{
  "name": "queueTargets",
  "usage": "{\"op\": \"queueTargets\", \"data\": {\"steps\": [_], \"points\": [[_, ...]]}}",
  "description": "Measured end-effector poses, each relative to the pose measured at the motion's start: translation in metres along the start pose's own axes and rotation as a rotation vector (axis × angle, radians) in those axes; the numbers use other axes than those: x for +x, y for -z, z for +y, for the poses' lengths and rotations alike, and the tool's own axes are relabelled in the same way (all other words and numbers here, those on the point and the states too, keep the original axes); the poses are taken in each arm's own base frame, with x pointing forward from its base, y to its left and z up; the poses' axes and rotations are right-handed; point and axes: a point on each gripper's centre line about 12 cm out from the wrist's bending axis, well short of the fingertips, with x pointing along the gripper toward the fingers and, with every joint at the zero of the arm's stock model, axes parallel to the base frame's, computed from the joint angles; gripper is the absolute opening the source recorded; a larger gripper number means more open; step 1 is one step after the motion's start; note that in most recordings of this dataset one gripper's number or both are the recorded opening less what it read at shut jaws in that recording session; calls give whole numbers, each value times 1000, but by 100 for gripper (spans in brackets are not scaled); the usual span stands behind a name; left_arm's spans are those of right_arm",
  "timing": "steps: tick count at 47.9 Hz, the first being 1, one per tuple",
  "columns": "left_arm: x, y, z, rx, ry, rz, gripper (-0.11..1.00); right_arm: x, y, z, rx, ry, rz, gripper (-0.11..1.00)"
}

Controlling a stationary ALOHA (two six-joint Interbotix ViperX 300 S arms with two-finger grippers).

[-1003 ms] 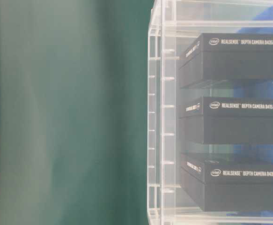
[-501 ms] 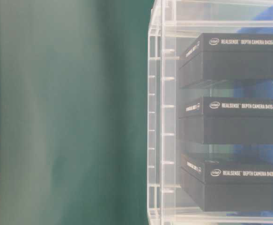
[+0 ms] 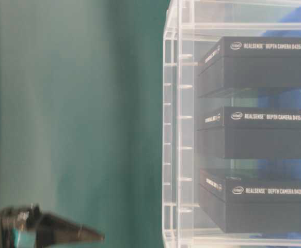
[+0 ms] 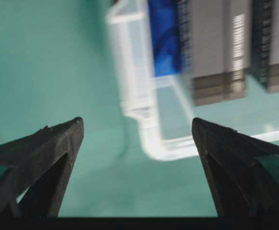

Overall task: Take the box out of the case with the left arm.
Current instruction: 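Move the open left gripper over the middle black box in the bin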

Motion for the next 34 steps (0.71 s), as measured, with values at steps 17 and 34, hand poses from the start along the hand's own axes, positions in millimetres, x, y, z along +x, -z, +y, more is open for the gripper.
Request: {"op": "queueTargets", "data": {"steps": [17, 34], "points": [[14, -8, -67, -5, 22, 2, 97, 0, 0, 0, 0, -2, 0, 1], [33, -15, -129, 24, 59, -4, 97, -1, 3, 0, 0, 1, 12, 1]]}}
